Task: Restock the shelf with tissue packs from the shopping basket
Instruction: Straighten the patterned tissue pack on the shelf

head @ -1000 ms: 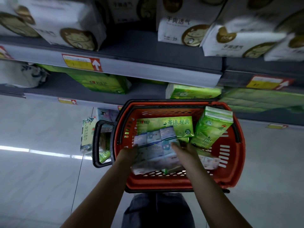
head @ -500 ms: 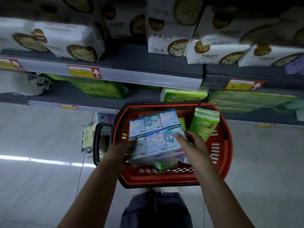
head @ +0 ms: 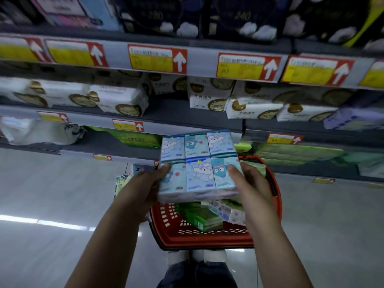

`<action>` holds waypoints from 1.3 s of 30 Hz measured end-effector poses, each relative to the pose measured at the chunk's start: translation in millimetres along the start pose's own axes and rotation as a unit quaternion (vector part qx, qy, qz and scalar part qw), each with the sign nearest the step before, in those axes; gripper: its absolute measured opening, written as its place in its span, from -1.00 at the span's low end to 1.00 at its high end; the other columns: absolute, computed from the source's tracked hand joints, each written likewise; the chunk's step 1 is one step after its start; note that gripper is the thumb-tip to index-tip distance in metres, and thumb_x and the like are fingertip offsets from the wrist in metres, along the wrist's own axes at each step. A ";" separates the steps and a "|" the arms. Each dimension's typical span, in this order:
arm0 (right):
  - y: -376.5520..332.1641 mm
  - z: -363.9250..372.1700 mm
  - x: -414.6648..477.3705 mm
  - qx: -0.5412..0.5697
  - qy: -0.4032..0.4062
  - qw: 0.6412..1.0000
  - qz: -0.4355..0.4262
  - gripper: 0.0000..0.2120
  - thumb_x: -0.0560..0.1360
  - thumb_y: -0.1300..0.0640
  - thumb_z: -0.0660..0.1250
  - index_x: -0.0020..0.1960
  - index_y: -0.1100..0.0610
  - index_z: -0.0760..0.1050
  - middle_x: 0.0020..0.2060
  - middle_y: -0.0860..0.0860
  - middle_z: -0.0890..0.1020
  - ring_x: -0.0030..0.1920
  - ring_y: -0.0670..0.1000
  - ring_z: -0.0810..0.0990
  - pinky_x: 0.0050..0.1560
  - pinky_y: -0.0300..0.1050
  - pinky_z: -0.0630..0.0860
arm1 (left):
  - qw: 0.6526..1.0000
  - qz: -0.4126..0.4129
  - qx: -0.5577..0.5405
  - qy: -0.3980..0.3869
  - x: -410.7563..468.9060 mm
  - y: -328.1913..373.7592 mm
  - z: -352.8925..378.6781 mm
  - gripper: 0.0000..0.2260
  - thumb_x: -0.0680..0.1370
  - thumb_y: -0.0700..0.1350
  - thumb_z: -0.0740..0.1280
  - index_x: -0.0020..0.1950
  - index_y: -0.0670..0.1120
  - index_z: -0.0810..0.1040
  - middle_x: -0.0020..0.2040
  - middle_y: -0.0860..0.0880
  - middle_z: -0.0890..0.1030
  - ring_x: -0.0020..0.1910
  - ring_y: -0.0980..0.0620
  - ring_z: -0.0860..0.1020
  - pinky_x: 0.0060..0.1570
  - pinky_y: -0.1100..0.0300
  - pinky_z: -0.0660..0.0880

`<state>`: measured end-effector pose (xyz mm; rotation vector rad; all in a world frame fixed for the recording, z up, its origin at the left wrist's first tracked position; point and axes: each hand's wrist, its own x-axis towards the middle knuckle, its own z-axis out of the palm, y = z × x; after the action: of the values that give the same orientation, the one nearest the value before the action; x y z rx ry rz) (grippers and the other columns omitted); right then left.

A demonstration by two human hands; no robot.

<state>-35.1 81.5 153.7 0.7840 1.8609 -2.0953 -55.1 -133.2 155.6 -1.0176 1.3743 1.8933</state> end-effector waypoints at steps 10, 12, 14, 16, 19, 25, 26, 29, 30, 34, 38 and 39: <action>-57.4 3.4 -67.9 0.026 0.003 0.999 -0.020 -0.69 0.35 -0.06 0.44 0.07 -0.02 0.58 0.02 -0.11 0.68 0.03 -0.09 0.65 -0.05 -0.14 0.55 | 0.995 0.077 0.063 -0.013 -105.8 44.7 7.2 -0.74 0.48 -0.10 0.34 0.05 -0.26 0.59 -0.13 -0.19 0.71 -0.27 -0.06 0.69 -0.40 0.19 0.59; -72.3 9.1 -83.3 0.035 -0.012 0.999 -0.021 -0.82 0.42 0.02 0.41 0.02 -0.03 0.57 -0.07 -0.19 0.69 -0.05 -0.19 0.66 -0.12 -0.22 0.51 | 0.994 0.090 0.066 -0.012 -126.4 54.4 4.8 -0.72 0.48 -0.09 0.34 0.07 -0.27 0.59 -0.09 -0.21 0.70 -0.23 -0.07 0.69 -0.38 0.19 0.59; -90.4 13.4 -94.3 0.038 -0.020 0.999 -0.029 -0.83 0.44 0.03 0.40 0.04 -0.04 0.57 -0.04 -0.18 0.68 -0.01 -0.19 0.63 -0.09 -0.21 0.48 | 0.992 0.104 0.069 -0.011 -146.4 66.3 7.5 -0.74 0.49 -0.11 0.33 0.05 -0.28 0.58 -0.11 -0.21 0.70 -0.24 -0.06 0.69 -0.39 0.19 0.59; -109.3 16.8 -101.5 0.033 -0.019 0.999 -0.036 -0.79 0.42 -0.02 0.40 0.06 -0.07 0.55 0.00 -0.20 0.65 0.04 -0.18 0.59 -0.05 -0.18 0.45 | 0.990 0.117 0.073 -0.001 -164.2 76.9 11.9 -0.75 0.50 -0.11 0.34 0.03 -0.27 0.59 -0.11 -0.21 0.70 -0.24 -0.06 0.68 -0.37 0.19 0.59; -132.1 23.2 -113.2 0.036 -0.014 0.998 -0.053 -0.72 0.38 -0.05 0.40 0.08 -0.05 0.56 0.00 -0.14 0.66 0.05 -0.12 0.61 -0.04 -0.17 0.49 | 0.987 0.134 0.089 0.023 -189.0 90.8 13.9 -0.75 0.50 -0.06 0.35 0.03 -0.23 0.60 -0.03 -0.20 0.70 -0.09 -0.10 0.66 -0.11 0.06 0.60; -175.9 27.2 -145.0 0.050 -0.047 0.995 -0.067 -0.79 0.46 0.01 0.36 0.09 -0.09 0.54 0.00 -0.22 0.61 0.03 -0.18 0.58 0.02 -0.13 0.46 | 0.980 0.166 0.105 0.022 -232.9 113.9 14.5 -0.69 0.44 0.01 0.37 0.05 -0.18 0.62 -0.06 -0.14 0.71 0.01 -0.13 0.64 0.08 -0.07 0.54; -183.0 26.6 -149.5 0.050 -0.050 0.995 -0.071 -0.80 0.46 0.01 0.36 0.07 -0.10 0.54 0.00 -0.22 0.61 0.03 -0.19 0.58 0.00 -0.14 0.45 | 0.980 0.171 0.104 0.019 -239.7 117.1 15.6 -0.66 0.41 0.03 0.38 0.04 -0.18 0.62 -0.07 -0.13 0.71 0.01 -0.13 0.65 0.08 -0.06 0.54; -206.3 25.4 -163.6 0.041 -0.051 0.994 -0.089 -0.82 0.45 0.00 0.37 0.05 -0.12 0.53 0.06 -0.19 0.58 0.04 -0.17 0.54 0.01 -0.14 0.42 | 0.977 0.188 0.101 0.003 -262.8 128.2 21.3 -0.61 0.35 0.04 0.38 0.04 -0.20 0.61 -0.09 -0.15 0.71 -0.03 -0.13 0.65 0.03 -0.04 0.54; -213.8 24.7 -167.8 0.041 -0.049 0.993 -0.096 -0.83 0.45 0.00 0.37 0.03 -0.14 0.52 0.07 -0.22 0.54 0.04 -0.17 0.51 0.05 -0.12 0.40 | 0.977 0.190 0.099 -0.004 -270.0 132.7 23.5 -0.60 0.34 0.03 0.38 0.05 -0.21 0.60 -0.08 -0.17 0.71 -0.03 -0.15 0.65 0.05 -0.07 0.53; -240.6 26.1 -182.7 0.037 -0.053 0.992 -0.111 -0.86 0.47 -0.03 0.35 0.01 -0.21 0.47 0.10 -0.22 0.47 0.11 -0.07 0.43 0.15 -0.03 0.35 | 0.976 0.201 0.078 -0.031 -296.8 150.4 29.1 -0.55 0.32 0.03 0.39 0.08 -0.24 0.58 0.01 -0.24 0.68 0.00 -0.22 0.64 0.08 -0.12 0.52; -266.8 33.3 -197.3 0.031 -0.038 0.991 -0.123 -0.73 0.40 -0.12 0.37 0.09 -0.17 0.48 0.23 -0.10 0.50 0.22 -0.02 0.46 0.21 0.03 0.40 | 0.969 0.229 0.068 -0.060 -324.5 165.1 32.9 -0.53 0.39 0.02 0.45 0.16 -0.26 0.57 0.10 -0.28 0.64 0.11 -0.28 0.60 0.22 -0.25 0.45; -272.6 35.2 -201.1 0.029 -0.038 0.991 -0.128 -0.67 0.35 -0.15 0.38 0.11 -0.15 0.50 0.23 -0.10 0.52 0.23 -0.01 0.49 0.22 0.06 0.43 | 0.966 0.240 0.070 -0.069 -329.7 168.6 33.2 -0.52 0.40 0.03 0.46 0.18 -0.26 0.56 0.11 -0.29 0.63 0.13 -0.31 0.58 0.25 -0.29 0.40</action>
<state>-14.2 57.5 492.8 0.4890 1.9568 -2.3043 -21.3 -158.6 525.0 -0.4974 1.7555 2.1173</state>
